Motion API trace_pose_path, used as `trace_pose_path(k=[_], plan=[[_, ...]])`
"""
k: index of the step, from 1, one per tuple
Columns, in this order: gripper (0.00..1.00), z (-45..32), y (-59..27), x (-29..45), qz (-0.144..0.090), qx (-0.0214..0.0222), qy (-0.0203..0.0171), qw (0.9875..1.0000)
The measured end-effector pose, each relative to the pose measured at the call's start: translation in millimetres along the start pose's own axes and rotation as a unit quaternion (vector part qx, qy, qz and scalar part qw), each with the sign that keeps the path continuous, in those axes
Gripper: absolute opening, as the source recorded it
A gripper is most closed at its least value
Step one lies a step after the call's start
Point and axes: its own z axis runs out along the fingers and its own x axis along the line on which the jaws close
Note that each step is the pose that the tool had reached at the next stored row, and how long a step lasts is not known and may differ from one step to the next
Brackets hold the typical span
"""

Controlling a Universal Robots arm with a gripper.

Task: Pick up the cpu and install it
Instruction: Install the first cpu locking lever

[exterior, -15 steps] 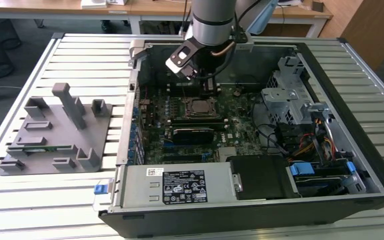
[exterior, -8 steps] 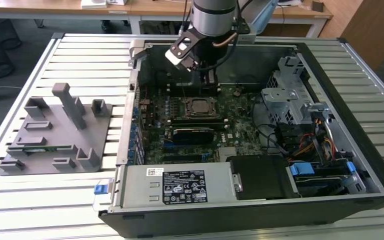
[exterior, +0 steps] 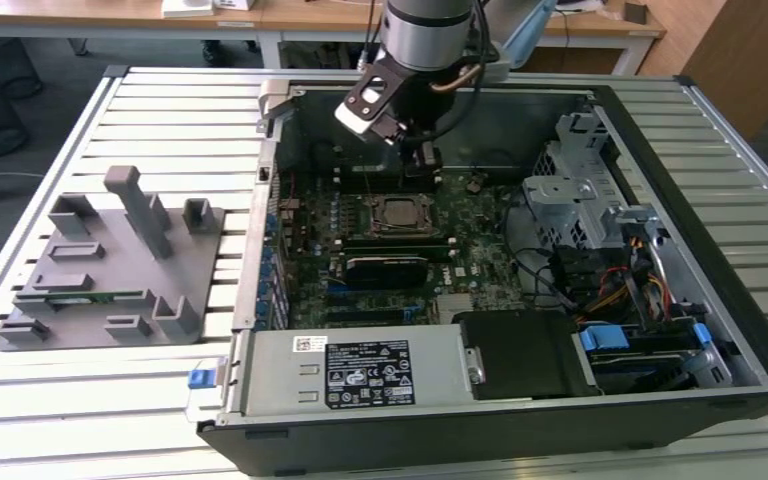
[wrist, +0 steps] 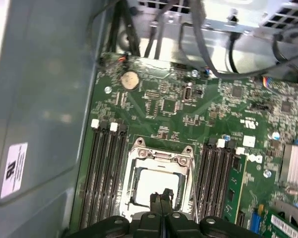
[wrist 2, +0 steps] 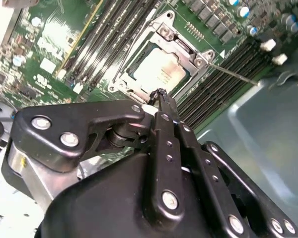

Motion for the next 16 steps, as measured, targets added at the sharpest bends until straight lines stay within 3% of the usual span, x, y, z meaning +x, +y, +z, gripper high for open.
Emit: trace_pose_path(k=[5, 10, 16], plan=[[0.11, 0.4, 0.0, 0.0, -0.043, 0.0020, -0.0013, 0.9991], [0.11, 2.1, -0.3, 0.0, -0.081, 0.0051, -0.0045, 0.9967], [0.11, 2.6, -3.5, 0.9, -0.106, 0.0066, -0.0082, 0.9943]])
